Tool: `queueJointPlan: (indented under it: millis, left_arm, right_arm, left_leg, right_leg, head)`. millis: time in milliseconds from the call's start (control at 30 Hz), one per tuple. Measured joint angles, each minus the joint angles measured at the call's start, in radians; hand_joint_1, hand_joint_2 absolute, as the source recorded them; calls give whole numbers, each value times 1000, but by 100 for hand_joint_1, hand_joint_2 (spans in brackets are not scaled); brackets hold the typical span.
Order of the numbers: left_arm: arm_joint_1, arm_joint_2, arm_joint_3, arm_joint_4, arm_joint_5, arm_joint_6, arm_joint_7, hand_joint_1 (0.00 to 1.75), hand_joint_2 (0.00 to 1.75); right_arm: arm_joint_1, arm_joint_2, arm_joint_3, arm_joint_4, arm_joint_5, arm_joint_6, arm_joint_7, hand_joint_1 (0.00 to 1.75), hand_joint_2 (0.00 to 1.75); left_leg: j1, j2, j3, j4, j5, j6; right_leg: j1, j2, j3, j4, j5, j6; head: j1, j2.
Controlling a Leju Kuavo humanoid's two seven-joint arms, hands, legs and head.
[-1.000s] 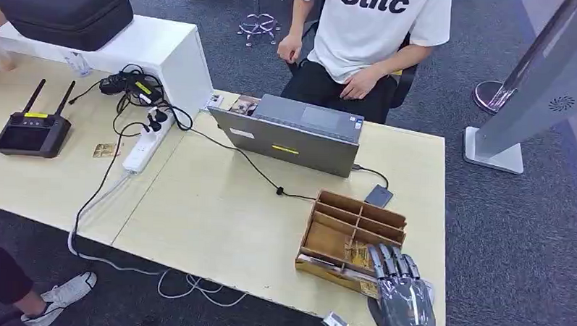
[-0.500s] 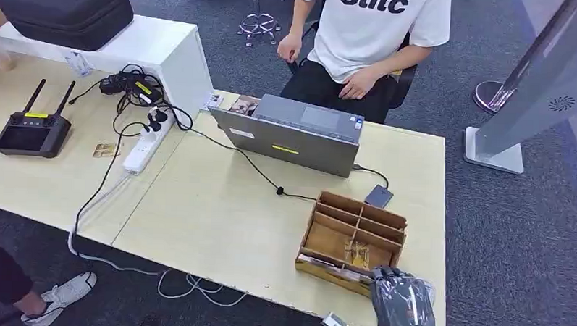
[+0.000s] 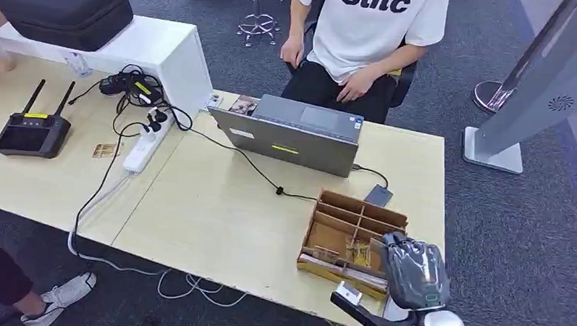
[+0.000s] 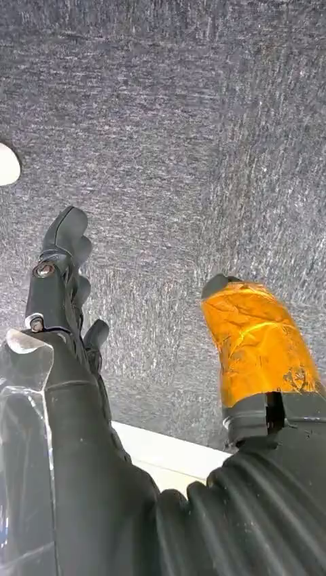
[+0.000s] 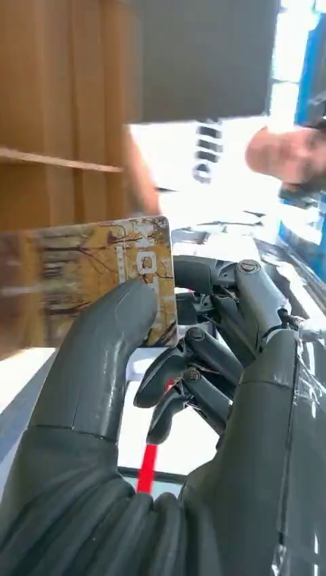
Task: Pass the card to the sensor for recognition and then transmit it.
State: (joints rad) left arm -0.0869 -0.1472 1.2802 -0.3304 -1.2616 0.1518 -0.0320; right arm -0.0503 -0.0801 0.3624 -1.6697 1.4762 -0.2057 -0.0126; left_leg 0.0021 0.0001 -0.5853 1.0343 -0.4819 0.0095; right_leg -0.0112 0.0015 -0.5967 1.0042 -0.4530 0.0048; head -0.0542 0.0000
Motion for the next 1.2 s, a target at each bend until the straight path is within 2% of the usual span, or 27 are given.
queueJointPlan:
  millis: [100,167,333,433,600,767,867,1100,1133,1200]
  left_arm:
    - [-1,1,0,0,-14,-5,0,0,175]
    - [0,1,0,0,-23,-5,0,0,175]
    - [-3,7,-8,0,-54,-10,0,0,175]
    - [-8,16,-22,0,-74,-19,-2,0,175]
    - [-9,26,-37,0,-88,-24,-2,0,175]
    - [-13,35,-57,1,-109,-30,-3,0,175]
    - [-17,40,-61,3,-112,-34,-4,0,175]
    - [-16,45,-74,7,-113,-35,-6,0,175]
    - [-17,45,-75,7,-113,-35,-6,0,175]
    - [-17,45,-75,8,-113,-35,-6,0,175]
  right_arm:
    - [-72,1,-26,-13,-63,-4,-45,175,175]
    - [-118,10,-41,-24,-113,20,-72,175,175]
    - [-276,60,-54,15,-332,227,-112,175,175]
    - [-403,101,-59,131,-402,277,-98,175,175]
    - [-522,150,-60,260,-418,288,-78,175,175]
    - [-619,202,-60,384,-391,299,-16,175,175]
    - [-677,235,-67,458,-384,298,0,175,175]
    - [-723,269,-88,526,-389,292,2,175,175]
    - [-726,273,-91,533,-389,291,2,0,175]
    - [-728,276,-95,541,-402,292,-1,0,175]
  left_leg:
    - [0,0,0,0,0,0]
    - [0,0,0,0,0,0]
    - [0,1,0,0,2,-2]
    - [0,1,0,0,4,-2]
    - [1,0,-1,0,5,-2]
    - [0,1,-1,0,5,-2]
    - [1,0,-1,0,5,-2]
    - [1,-1,-1,0,5,-2]
    - [0,-1,-2,0,5,-2]
    - [0,-1,-2,0,5,-2]
  right_leg:
    - [0,0,0,0,0,0]
    - [0,0,0,0,0,0]
    - [0,1,-1,1,2,-3]
    - [0,1,-1,1,3,-2]
    - [0,0,-1,2,3,-2]
    - [0,1,-2,2,3,-2]
    - [0,1,-2,2,3,-2]
    - [0,0,-2,2,3,-2]
    - [0,0,-2,2,3,-2]
    - [0,0,-2,1,3,-2]
  head:
    - [0,0]
    - [0,0]
    - [0,0]
    - [0,0]
    - [0,0]
    - [0,0]
    - [0,0]
    - [0,0]
    - [0,0]
    - [0,0]
